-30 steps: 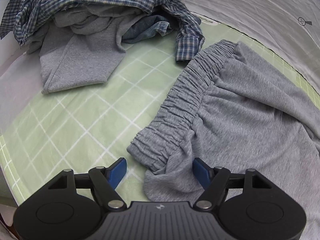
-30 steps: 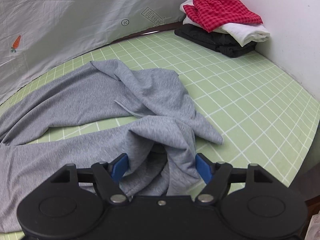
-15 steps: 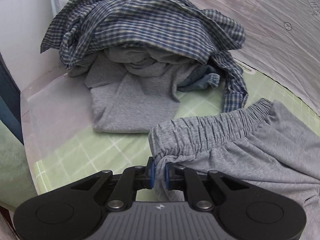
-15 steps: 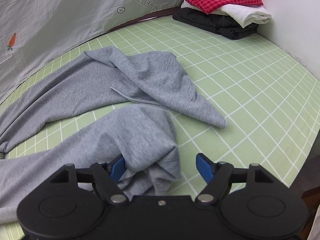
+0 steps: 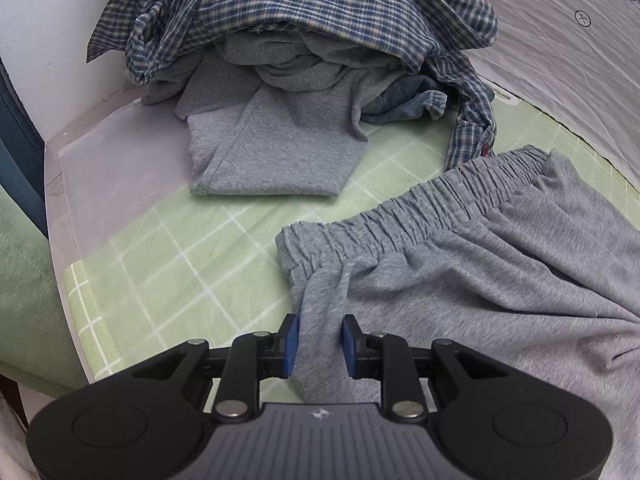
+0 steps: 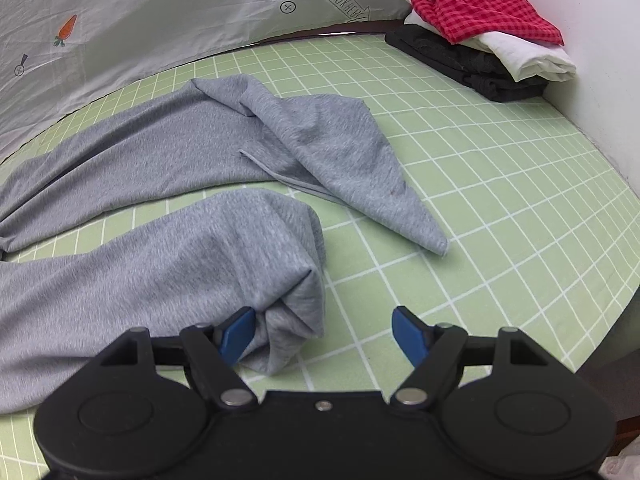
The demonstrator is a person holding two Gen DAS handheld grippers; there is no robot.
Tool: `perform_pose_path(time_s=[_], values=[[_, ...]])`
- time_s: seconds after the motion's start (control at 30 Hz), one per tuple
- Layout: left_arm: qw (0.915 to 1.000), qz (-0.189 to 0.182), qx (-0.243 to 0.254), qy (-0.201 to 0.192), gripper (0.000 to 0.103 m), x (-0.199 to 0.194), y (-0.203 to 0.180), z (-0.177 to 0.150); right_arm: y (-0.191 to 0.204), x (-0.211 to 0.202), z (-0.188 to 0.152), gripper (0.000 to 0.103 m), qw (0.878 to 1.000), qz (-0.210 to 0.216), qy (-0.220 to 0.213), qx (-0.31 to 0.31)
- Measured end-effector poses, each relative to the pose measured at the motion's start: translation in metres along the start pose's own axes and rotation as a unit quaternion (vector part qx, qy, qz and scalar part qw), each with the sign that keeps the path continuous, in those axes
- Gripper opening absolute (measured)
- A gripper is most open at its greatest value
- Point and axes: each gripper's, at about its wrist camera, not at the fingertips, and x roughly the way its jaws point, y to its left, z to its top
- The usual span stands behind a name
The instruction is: Fold clothes
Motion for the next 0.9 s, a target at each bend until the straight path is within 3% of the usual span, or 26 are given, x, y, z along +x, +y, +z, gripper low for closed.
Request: perform_pose_path(time_s=[0.2, 0.3, 0.63, 0.9], values=[[0.9997, 0.007, 0.022, 0.009, 0.039, 0.003, -0.009, -0.007, 0.000, 0.008, -0.003, 0.069, 1.000, 0.015, 0.012, 0.009], [0.9994, 0.015, 0.031, 0.007, 0.044, 0.003, -0.011, -0.007, 0.004, 0.018, -0.003, 0.047, 0.999, 0.022, 0.023, 0.006], [0.9999, 0.013, 0.000, 0.006, 0.065, 0.009, 0.001, -0.004, 0.008, 0.019, 0.006, 0.018, 0.999, 0.041, 0.014, -0.004], [0.9998, 0.018, 0.005, 0.003, 0.079, 0.013, 0.004, -0.002, 0.006, 0.009, 0.020, 0.007, 0.999, 0.004, -0.014, -0.049]])
